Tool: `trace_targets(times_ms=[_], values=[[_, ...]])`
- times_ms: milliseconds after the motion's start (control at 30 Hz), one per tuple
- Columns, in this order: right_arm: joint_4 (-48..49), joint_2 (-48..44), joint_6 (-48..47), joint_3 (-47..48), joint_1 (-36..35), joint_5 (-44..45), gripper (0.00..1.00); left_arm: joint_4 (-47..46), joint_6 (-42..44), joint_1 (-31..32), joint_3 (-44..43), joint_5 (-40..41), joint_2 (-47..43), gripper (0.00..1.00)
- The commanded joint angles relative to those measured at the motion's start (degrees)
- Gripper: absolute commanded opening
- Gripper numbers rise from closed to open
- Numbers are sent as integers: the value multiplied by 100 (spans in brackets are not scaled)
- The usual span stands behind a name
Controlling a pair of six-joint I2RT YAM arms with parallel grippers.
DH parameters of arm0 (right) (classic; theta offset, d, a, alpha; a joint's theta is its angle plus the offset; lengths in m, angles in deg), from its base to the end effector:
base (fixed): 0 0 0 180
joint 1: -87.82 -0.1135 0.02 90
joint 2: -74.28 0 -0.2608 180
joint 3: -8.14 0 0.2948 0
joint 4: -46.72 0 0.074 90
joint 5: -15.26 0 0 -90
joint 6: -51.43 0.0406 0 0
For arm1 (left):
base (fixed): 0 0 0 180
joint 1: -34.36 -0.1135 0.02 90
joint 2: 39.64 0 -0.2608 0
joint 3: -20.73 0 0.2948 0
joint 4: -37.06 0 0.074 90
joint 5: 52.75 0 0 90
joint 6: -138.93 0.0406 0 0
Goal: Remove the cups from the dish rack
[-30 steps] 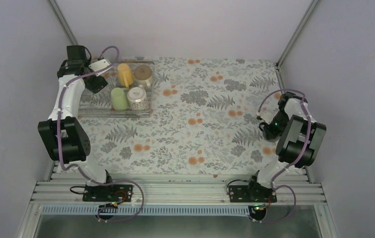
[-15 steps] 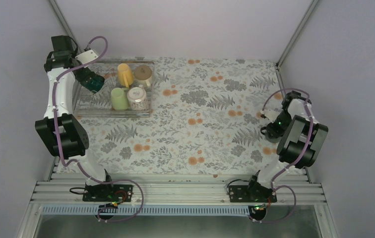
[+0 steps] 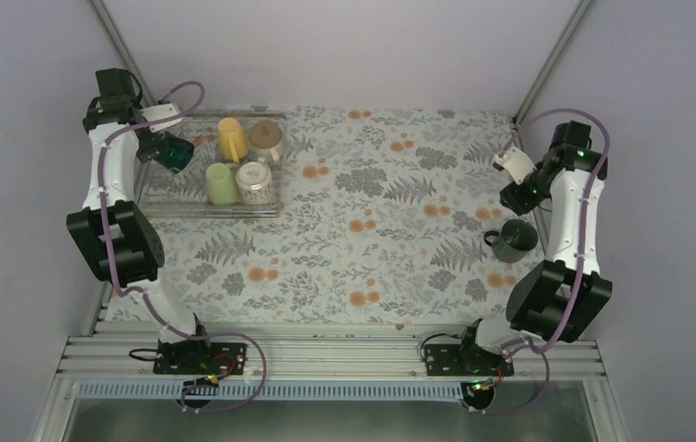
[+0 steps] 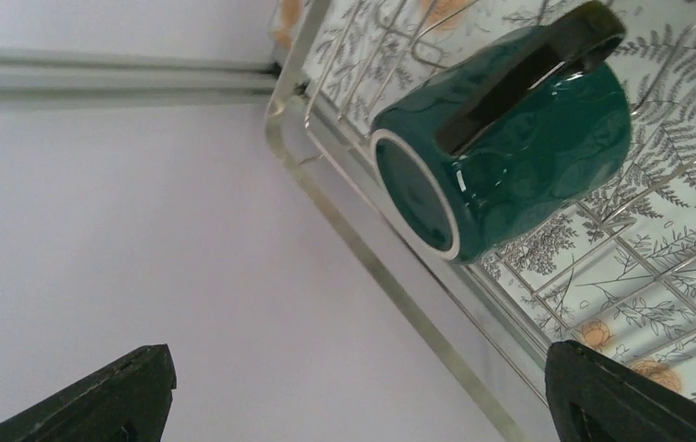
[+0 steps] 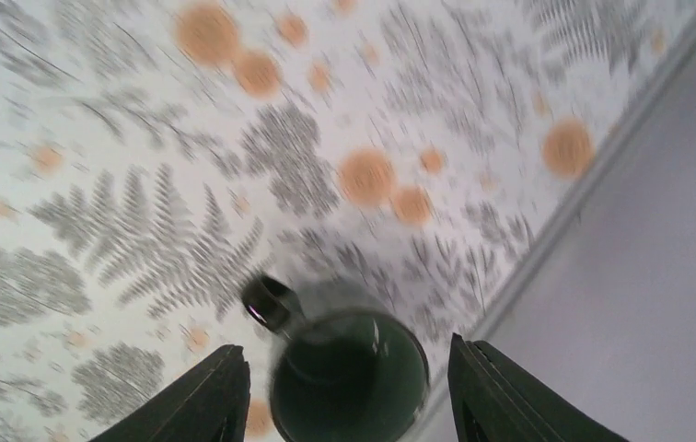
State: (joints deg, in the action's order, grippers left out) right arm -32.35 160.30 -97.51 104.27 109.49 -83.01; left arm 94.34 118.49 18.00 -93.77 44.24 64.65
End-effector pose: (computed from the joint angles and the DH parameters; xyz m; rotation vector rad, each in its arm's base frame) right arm 0.3117 -0.1176 0.3189 -0.9183 2.6072 -0.1796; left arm 0.4326 0.1322 0.3348 1.0902 2.3142 0.7996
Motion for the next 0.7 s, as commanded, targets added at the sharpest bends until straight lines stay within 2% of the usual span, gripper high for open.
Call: trace_targets(times_ms=[0, 67, 233, 333, 533, 667], values=[[-625, -13, 16, 394, -537, -1093, 57, -177, 1117, -25, -49, -576, 15, 99], [-632, 47, 174, 557, -761, -1361, 57, -228, 1548, -25, -50, -1018, -32, 99], [-534, 133, 357, 627, -1232, -1819, 57, 473, 2741, -17, -439, -1782, 205, 97], [-340, 152, 515, 594, -1419, -1872, 56, 848, 2874, 10, -989, -1884, 635, 89], [-246, 156, 737, 639, -1576, -1997, 56, 2368, 2949, 12, -2996, -2027, 2025, 82], [-181, 124, 787, 562, -1635, -1964, 56, 3074, 3266, 32, -3481, -2211, 2485, 79]])
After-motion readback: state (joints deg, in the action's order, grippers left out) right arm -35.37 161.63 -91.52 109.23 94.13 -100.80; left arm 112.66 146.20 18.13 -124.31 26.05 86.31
